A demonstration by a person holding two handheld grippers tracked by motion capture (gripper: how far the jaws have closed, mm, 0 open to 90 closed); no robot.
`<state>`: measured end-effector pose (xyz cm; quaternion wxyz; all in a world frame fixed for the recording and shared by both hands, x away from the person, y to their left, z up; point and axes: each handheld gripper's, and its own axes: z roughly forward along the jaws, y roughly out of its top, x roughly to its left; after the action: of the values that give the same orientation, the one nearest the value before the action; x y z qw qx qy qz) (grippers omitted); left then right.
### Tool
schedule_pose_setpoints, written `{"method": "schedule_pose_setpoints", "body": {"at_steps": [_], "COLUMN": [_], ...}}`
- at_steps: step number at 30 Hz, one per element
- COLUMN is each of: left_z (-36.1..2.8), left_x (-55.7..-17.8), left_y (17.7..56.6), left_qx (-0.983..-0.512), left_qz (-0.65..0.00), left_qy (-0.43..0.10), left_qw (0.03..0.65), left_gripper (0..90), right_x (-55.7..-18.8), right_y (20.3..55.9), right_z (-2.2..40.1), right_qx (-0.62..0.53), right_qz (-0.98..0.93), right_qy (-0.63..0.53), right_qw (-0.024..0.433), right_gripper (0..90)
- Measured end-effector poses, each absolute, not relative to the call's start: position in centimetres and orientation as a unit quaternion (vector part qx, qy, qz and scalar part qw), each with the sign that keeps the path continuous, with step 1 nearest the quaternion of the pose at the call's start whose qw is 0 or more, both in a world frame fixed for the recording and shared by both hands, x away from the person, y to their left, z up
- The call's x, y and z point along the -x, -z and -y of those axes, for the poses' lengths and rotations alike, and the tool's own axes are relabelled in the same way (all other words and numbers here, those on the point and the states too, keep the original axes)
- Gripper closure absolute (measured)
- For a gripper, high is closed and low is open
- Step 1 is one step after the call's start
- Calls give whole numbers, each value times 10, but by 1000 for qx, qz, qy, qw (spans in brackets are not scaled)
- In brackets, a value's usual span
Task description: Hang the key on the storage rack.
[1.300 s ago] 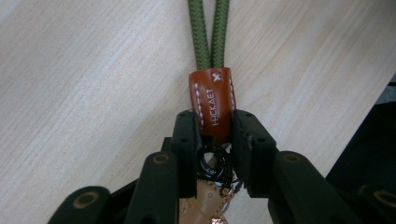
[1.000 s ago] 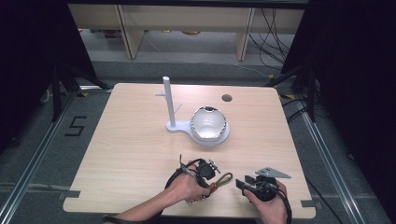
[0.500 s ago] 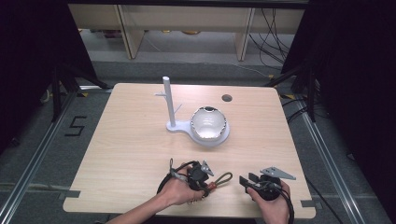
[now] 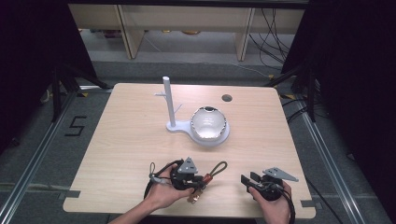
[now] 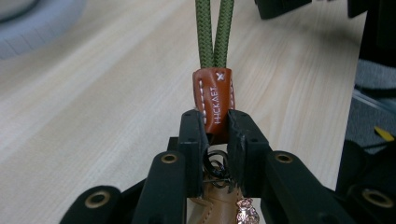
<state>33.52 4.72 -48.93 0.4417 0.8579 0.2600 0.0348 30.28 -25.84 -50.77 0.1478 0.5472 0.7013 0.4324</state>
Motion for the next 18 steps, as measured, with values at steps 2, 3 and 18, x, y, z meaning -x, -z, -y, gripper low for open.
{"method": "schedule_pose_setpoints", "body": {"at_steps": [2, 3, 18], "left_z": [-53, -54, -93], "left_x": [-334, -332, -324], "left_y": [488, 487, 467], "left_qx": [-849, -841, -786], "left_qz": [-255, -266, -285], "left_qy": [-45, -47, -98], "left_qw": [461, 469, 539], "left_gripper": [754, 754, 755], "right_x": [-301, -301, -299], "right_y": [506, 507, 507], "right_z": [260, 260, 261], "right_qx": [-548, -544, -536], "right_qz": [-698, -698, -696], "right_qy": [-435, -441, -446], "right_qw": [149, 146, 171], "right_gripper": [529, 529, 529]}}
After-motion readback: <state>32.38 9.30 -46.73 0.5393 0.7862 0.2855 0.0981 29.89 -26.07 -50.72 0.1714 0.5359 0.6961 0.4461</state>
